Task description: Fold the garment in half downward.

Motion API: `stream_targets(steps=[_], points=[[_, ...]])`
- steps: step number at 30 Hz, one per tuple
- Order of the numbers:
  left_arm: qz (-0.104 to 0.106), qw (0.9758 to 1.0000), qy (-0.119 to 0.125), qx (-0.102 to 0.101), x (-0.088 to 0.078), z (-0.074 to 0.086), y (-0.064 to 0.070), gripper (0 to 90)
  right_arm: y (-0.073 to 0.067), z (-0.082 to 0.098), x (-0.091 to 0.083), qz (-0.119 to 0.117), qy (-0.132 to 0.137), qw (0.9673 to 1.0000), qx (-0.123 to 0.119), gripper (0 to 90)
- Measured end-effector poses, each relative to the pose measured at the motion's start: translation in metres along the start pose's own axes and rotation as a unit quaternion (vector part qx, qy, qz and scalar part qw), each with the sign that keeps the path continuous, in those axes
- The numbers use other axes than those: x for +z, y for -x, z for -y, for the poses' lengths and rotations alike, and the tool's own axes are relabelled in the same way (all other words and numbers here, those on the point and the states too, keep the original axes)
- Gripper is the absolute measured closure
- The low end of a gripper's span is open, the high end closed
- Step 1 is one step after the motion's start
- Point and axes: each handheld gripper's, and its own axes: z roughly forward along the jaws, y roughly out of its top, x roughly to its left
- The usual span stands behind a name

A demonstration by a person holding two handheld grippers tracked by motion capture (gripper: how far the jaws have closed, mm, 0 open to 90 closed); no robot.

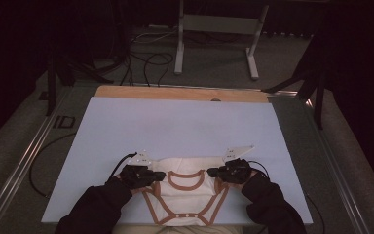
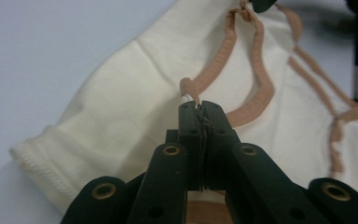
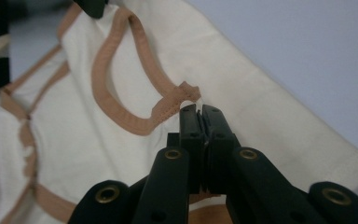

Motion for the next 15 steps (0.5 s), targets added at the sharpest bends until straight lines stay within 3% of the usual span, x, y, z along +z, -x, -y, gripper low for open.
stream_targets(steps=[8,15], points=[[0.036,0.9992,0.015,0.013,-0.009,0.006,0.018,88.8,-0.022,0.008,-0.013,-0.030,0.024,0.9992,-0.004,88.4],[0.059,0.9977,0.013,0.029,-0.014,0.017,0.029,88.7,-0.037,0.015,-0.016,-0.049,0.023,0.9985,-0.012,88.4]])
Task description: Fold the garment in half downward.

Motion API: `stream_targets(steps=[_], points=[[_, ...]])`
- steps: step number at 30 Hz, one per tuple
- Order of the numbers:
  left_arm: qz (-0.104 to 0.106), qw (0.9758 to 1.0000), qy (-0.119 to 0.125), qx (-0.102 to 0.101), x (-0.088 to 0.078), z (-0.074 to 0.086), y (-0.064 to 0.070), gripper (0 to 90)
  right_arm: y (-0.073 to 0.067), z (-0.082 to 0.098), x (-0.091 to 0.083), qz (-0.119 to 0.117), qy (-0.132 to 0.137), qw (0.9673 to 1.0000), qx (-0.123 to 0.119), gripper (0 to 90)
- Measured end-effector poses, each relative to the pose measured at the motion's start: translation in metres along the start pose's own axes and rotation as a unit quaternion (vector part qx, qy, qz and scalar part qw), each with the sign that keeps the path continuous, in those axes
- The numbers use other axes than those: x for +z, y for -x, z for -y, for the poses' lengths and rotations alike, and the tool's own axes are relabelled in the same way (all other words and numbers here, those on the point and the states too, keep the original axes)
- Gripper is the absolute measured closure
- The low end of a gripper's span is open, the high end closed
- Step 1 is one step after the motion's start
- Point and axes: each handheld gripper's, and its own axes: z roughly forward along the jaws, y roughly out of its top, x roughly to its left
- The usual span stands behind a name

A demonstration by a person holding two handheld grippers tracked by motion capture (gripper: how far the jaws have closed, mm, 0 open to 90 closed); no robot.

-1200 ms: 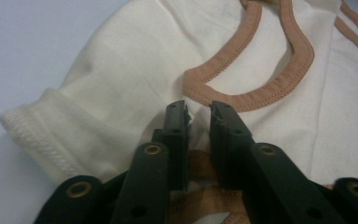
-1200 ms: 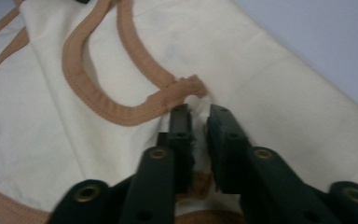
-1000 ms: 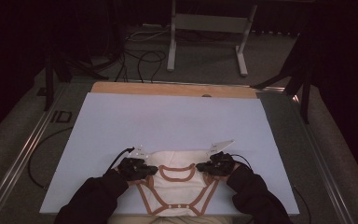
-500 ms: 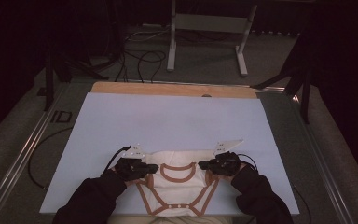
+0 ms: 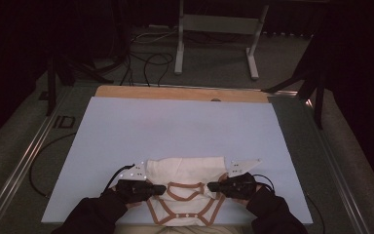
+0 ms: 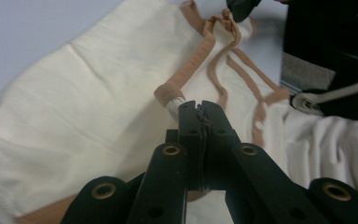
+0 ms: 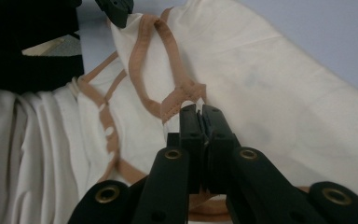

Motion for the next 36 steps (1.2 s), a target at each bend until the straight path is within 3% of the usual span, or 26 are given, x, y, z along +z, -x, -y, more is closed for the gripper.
stream_targets(steps=[11,17,21,27,33,36], points=[[0.053,0.9983,-0.009,0.020,-0.002,0.017,0.014,88.5,-0.020,0.019,-0.004,-0.042,0.006,0.9991,-0.003,88.2],[0.073,0.9969,-0.014,0.023,-0.001,0.021,0.019,88.0,-0.024,0.024,-0.003,-0.064,-0.004,0.9979,-0.006,87.7],[0.079,0.9964,-0.022,0.024,0.002,0.025,0.021,87.5,-0.027,0.025,0.001,-0.063,-0.010,0.9979,-0.013,87.6],[0.102,0.9935,-0.039,0.033,0.006,0.027,0.023,79.7,-0.027,0.027,0.004,-0.092,-0.011,0.9956,-0.013,75.9],[0.102,0.9927,-0.050,0.040,0.007,0.030,0.026,69.0,-0.029,0.028,0.007,-0.107,-0.028,0.9938,-0.007,68.8],[0.098,0.9920,-0.060,0.052,0.007,0.032,0.028,64.7,-0.029,0.028,0.008,-0.103,-0.030,0.9942,-0.013,61.7]])
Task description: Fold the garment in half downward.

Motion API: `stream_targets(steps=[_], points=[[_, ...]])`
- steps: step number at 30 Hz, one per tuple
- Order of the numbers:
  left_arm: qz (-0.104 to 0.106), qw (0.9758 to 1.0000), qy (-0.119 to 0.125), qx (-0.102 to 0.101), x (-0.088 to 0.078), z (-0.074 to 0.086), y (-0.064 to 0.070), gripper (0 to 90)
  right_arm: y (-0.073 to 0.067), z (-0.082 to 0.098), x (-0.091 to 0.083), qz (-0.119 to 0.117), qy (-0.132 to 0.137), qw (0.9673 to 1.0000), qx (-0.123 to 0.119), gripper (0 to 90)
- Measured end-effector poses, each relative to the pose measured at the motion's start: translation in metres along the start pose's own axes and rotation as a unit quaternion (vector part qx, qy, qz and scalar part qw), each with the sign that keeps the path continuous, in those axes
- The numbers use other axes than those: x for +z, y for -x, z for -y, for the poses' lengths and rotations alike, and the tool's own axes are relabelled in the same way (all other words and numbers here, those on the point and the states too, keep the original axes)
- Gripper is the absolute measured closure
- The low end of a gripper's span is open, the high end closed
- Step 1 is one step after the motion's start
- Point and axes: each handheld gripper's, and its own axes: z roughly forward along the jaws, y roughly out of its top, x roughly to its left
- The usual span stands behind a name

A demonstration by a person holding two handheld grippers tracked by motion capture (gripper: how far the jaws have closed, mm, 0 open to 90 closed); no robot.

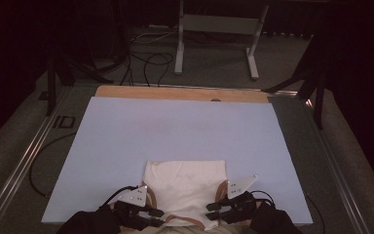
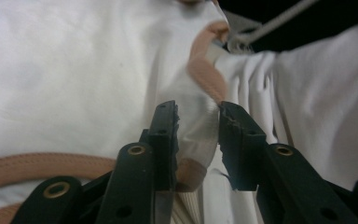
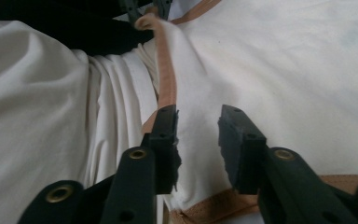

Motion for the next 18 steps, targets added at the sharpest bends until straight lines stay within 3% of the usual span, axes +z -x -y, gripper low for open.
stream_targets(steps=[5,11,16,18], points=[[0.006,0.9999,-0.006,0.006,-0.002,0.002,0.001,59.3,0.001,-0.002,-0.001,0.007,0.010,0.9999,0.004,51.1],[-0.027,0.9994,0.023,-0.007,-0.015,0.001,-0.006,45.7,0.003,-0.005,-0.005,0.025,0.034,0.9990,0.016,38.2],[-0.057,0.9971,0.049,-0.010,-0.026,-0.003,-0.013,35.1,0.006,-0.007,-0.011,0.028,0.060,0.9977,0.018,23.3],[-0.055,0.9969,0.057,-0.008,-0.029,-0.005,-0.016,30.4,0.009,-0.009,-0.013,0.031,0.065,0.9973,0.013,20.0]])
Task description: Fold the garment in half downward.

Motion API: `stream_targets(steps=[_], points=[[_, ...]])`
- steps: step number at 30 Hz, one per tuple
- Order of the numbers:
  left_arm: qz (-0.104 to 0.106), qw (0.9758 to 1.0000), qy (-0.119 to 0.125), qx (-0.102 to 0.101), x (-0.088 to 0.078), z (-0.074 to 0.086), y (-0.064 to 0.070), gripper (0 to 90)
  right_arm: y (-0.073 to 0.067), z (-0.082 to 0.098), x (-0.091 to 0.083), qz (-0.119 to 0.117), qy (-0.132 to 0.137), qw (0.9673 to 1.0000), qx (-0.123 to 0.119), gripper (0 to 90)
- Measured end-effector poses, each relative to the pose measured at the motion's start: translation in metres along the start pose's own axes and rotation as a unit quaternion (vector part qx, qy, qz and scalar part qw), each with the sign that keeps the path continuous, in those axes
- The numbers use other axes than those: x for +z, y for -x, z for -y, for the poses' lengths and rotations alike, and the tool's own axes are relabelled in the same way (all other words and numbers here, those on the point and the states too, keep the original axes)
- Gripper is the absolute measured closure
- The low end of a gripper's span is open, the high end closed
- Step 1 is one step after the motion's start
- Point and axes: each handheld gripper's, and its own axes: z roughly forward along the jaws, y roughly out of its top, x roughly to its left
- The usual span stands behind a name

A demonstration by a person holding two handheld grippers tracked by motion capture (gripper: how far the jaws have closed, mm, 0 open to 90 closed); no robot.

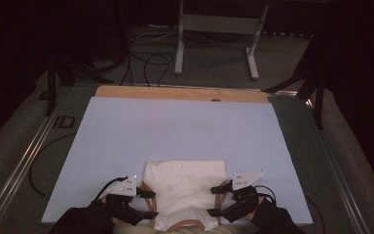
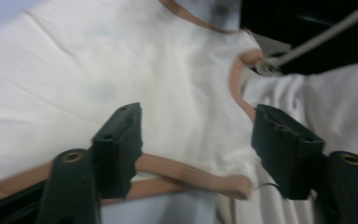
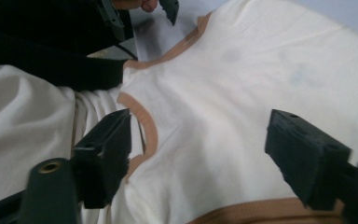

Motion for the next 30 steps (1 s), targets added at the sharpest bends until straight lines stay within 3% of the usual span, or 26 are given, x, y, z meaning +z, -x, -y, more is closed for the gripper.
stream_targets(steps=[3,8,13,17,20,23,26,30], points=[[-0.011,0.9999,0.011,-0.002,-0.001,-0.004,-0.005,22.9,0.004,-0.004,-0.001,0.012,0.011,0.9999,0.001,15.0],[-0.056,0.9981,0.027,-0.006,-0.001,-0.010,-0.013,14.7,0.009,-0.009,0.000,0.045,0.015,0.9986,-0.025,13.4],[-0.068,0.9973,0.026,-0.010,-0.004,-0.015,-0.024,3.3,0.016,-0.013,-0.002,0.068,0.020,0.9965,-0.045,14.0],[-0.084,0.9959,0.029,-0.015,-0.009,-0.018,-0.035,1.8,0.022,-0.014,-0.005,0.082,0.028,0.9953,-0.043,14.1],[-0.112,0.9930,0.033,-0.020,-0.010,-0.017,-0.042,1.8,0.026,-0.013,-0.007,0.097,0.030,0.9939,-0.041,14.1],[-0.125,0.9911,0.040,-0.023,-0.010,-0.013,-0.047,1.8,0.029,-0.012,-0.009,0.111,0.030,0.9926,-0.040,14.2],[-0.130,0.9898,0.049,-0.029,-0.011,-0.010,-0.050,1.8,0.032,-0.010,-0.010,0.124,0.038,0.9908,-0.039,14.3],[-0.143,0.9876,0.062,-0.019,-0.012,-0.008,-0.049,1.8,0.036,-0.008,-0.011,0.148,0.048,0.9871,-0.038,14.2]])
